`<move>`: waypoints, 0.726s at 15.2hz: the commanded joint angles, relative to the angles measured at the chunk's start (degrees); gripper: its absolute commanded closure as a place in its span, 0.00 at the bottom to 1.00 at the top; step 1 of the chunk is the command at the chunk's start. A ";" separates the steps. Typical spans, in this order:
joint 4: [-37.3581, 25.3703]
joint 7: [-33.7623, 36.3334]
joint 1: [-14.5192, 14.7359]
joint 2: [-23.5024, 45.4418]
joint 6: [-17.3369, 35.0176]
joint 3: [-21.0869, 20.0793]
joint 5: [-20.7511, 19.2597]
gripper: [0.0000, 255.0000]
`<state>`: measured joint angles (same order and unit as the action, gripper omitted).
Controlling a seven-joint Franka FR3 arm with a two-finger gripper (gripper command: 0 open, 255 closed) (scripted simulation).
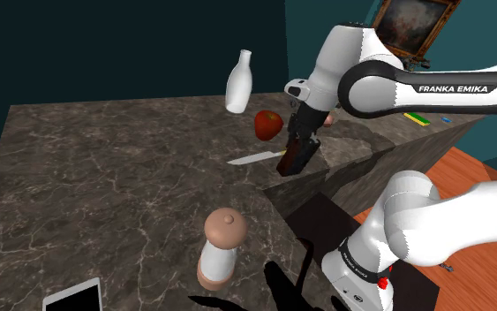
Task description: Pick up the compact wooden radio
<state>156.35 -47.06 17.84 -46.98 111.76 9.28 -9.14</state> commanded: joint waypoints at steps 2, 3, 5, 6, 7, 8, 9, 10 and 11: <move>-2.19 -0.11 0.14 -0.37 -2.56 -0.27 0.30 1.00; -2.91 -0.15 0.18 -0.47 -3.37 -0.36 0.40 1.00; -4.36 -0.21 0.26 -0.61 -4.97 -0.54 0.59 1.00; -5.11 -0.25 0.29 -0.66 -5.76 -0.62 0.68 1.00; -5.85 -0.28 0.33 -0.69 -6.54 -0.71 0.77 1.00; -6.61 -0.32 0.37 -0.71 -7.31 -0.79 0.85 1.00; -7.38 -0.35 0.41 -0.71 -8.08 -0.87 0.94 1.00; -8.15 -0.39 0.44 -0.70 -8.84 -0.95 1.02 1.00; -8.93 -0.42 0.48 -0.67 -9.59 -1.02 1.10 1.00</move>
<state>148.55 -47.51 18.21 -47.94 103.01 8.41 -8.20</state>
